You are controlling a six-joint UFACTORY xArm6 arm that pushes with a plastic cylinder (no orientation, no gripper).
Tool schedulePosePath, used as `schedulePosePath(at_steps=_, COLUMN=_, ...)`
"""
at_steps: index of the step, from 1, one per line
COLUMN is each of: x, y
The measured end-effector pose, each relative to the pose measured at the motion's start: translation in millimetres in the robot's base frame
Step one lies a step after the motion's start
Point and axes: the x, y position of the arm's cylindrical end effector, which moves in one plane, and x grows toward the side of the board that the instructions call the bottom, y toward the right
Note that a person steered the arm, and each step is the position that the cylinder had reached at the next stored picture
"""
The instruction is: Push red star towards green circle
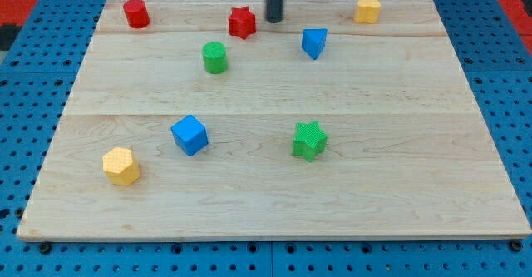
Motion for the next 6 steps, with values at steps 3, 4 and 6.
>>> schedulePosePath(at_steps=3, x=3, y=-25)
schedulePosePath(at_steps=4, x=-6, y=-126)
schedulePosePath(at_steps=6, x=6, y=-85)
